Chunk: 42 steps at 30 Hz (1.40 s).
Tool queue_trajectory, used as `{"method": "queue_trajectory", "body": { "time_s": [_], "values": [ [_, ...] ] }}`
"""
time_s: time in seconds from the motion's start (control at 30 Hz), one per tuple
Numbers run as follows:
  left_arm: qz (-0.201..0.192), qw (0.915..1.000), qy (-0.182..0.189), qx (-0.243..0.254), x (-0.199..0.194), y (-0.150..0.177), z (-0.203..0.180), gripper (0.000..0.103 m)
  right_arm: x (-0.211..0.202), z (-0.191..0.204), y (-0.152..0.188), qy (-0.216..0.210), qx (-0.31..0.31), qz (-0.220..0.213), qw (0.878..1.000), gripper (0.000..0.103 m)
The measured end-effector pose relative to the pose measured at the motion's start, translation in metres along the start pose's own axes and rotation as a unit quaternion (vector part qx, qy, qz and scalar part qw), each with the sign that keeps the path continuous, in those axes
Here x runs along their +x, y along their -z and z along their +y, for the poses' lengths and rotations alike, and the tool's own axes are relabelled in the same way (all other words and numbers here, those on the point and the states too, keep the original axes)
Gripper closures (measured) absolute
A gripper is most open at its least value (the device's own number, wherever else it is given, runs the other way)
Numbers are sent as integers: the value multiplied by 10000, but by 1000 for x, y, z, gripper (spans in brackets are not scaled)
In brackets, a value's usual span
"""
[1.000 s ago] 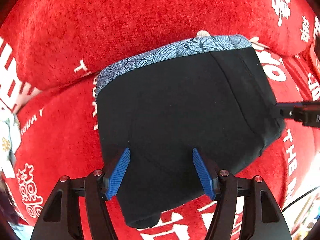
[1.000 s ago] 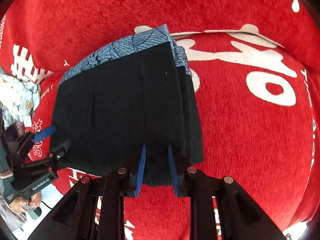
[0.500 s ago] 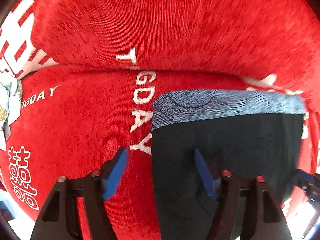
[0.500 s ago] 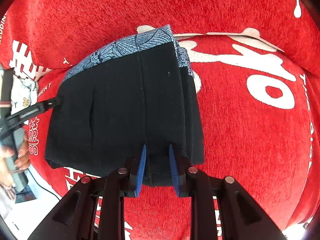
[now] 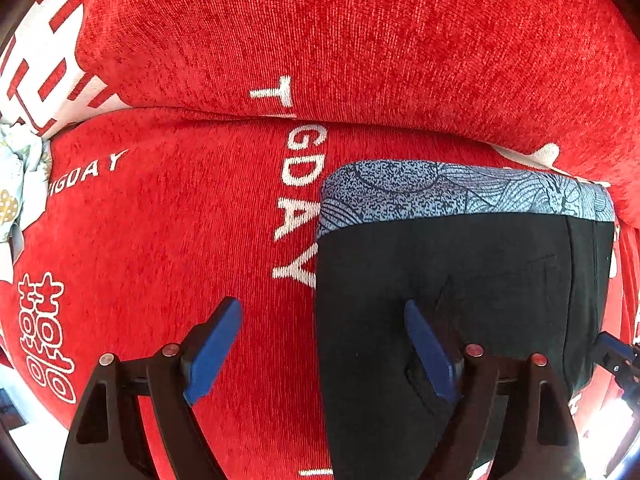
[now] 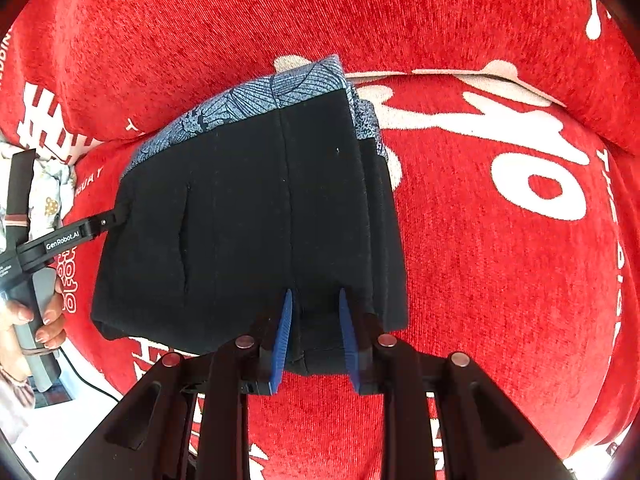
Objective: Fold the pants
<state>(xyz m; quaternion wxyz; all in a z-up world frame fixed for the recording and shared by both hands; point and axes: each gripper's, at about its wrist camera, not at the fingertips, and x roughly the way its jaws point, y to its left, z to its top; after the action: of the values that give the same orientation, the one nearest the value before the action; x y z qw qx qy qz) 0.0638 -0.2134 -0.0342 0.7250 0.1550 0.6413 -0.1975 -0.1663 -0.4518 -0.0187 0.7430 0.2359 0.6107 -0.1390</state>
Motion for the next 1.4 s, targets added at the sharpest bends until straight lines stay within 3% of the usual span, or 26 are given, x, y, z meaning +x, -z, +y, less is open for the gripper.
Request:
{"method": "queue_trajectory", "body": {
  "time_s": [0.23, 0.53, 0.67, 1.4],
  "values": [
    [8, 9999, -55, 106, -13, 9, -2, 18, -7, 1, 2, -16, 39, -22, 10000, 56],
    [33, 9997, -119, 199, -8, 5, -5, 18, -15, -9, 5, -37, 280, -15, 9996, 51],
    [8, 9992, -356, 206, -6, 4, -7, 6, -14, -13, 6, -65, 373, 26, 9993, 47],
    [11, 9989, -421, 193, -4, 3, -6, 1, -9, -19, 5, -136, 492, 38, 9987, 39]
  ]
}}
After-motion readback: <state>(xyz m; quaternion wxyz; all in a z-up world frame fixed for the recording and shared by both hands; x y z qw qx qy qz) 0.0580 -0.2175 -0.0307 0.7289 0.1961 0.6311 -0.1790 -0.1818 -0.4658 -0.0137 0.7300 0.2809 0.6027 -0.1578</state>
